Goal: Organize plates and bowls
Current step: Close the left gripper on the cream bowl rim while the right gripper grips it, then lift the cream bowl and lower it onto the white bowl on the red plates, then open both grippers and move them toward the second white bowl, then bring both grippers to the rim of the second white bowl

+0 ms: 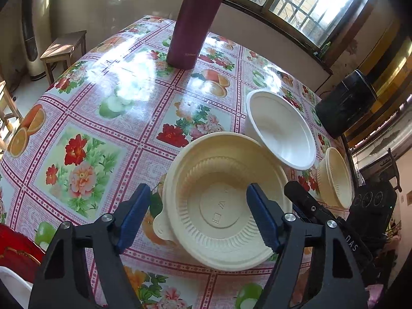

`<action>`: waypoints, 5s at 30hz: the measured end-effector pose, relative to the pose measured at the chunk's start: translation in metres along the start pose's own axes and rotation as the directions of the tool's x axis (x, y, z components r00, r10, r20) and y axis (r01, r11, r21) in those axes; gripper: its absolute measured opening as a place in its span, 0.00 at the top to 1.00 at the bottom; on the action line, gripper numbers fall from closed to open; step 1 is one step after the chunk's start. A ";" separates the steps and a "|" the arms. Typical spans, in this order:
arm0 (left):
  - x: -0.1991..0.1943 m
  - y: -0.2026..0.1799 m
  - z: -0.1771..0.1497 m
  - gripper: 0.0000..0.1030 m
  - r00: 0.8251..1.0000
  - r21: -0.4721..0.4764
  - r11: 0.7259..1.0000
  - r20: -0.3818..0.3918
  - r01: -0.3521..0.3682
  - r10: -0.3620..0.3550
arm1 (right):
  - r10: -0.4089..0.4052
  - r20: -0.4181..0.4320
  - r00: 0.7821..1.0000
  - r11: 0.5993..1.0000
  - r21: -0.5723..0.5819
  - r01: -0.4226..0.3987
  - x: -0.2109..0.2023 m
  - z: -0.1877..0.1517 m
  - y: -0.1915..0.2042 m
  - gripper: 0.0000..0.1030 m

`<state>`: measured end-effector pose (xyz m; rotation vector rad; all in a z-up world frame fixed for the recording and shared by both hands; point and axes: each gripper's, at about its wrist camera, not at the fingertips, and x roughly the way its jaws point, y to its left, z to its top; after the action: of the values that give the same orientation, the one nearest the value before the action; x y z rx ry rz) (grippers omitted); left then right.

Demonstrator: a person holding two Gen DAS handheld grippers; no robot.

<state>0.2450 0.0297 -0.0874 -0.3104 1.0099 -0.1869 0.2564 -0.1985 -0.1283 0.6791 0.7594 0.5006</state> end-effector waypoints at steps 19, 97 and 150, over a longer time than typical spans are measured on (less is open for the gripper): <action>0.009 0.008 -0.006 0.52 0.997 -0.021 0.999 -0.063 0.036 -0.037 | -0.071 -0.034 0.997 0.997 -0.013 0.071 0.012 0.001 -0.001 0.88; -0.216 0.145 -0.134 0.13 0.928 -0.145 0.977 0.317 -0.158 0.197 | 0.082 -0.130 0.988 0.897 -0.422 -0.130 0.002 -0.139 0.193 0.32; 0.031 -0.096 0.091 0.00 0.995 0.218 0.974 -0.058 -0.065 0.080 | -0.031 0.139 0.990 0.987 0.161 0.008 -0.053 0.081 -0.038 0.08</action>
<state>0.3379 -0.0547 -0.0343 -0.0690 1.0543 -0.2398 0.2910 -0.2885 -0.0881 0.8466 0.6761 0.3718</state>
